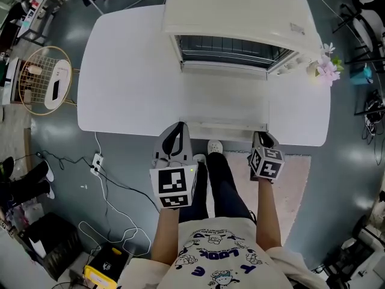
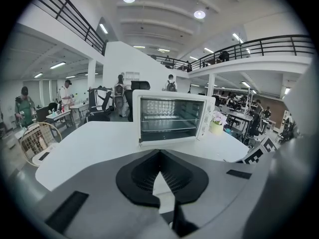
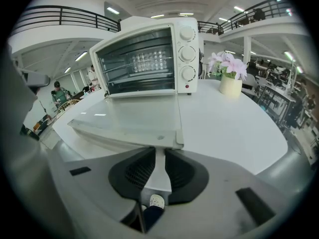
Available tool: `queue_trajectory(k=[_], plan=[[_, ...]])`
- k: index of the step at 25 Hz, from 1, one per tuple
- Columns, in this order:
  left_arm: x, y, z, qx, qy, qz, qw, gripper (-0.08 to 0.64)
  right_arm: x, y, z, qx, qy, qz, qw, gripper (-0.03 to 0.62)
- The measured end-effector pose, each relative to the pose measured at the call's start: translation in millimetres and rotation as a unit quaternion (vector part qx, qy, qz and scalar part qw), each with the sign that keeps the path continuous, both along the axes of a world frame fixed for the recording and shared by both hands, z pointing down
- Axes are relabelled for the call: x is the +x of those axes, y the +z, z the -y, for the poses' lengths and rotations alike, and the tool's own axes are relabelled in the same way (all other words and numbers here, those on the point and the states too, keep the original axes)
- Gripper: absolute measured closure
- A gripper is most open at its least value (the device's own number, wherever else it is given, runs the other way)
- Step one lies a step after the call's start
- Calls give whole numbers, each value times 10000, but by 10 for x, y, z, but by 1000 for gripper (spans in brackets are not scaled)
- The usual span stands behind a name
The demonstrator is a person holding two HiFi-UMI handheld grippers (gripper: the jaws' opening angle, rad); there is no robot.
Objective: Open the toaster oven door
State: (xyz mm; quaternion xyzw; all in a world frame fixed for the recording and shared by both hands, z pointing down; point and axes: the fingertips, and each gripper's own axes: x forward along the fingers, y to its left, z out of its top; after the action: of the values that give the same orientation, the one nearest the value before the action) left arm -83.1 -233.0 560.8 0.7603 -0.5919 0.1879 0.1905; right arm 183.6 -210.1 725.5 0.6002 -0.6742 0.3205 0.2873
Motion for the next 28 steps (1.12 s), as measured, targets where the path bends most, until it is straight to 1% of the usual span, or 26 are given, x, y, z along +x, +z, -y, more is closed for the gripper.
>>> queue_trajectory(k=[11, 15, 24, 28], plan=[[36, -66, -43, 53, -44, 12, 10000, 557, 7, 1, -25, -26, 86, 78, 9999, 532], [39, -105, -57, 96, -49, -15, 9999, 557, 10, -6, -31, -17, 205, 120, 9997, 529], [-13, -253, -118, 229, -41, -78, 9997, 557, -38, -132, -181, -25, 268, 87, 9996, 529], [-40, -341, -136, 311, -9, -96, 9995, 557, -92, -297, -233, 117, 283, 106, 9995, 529]])
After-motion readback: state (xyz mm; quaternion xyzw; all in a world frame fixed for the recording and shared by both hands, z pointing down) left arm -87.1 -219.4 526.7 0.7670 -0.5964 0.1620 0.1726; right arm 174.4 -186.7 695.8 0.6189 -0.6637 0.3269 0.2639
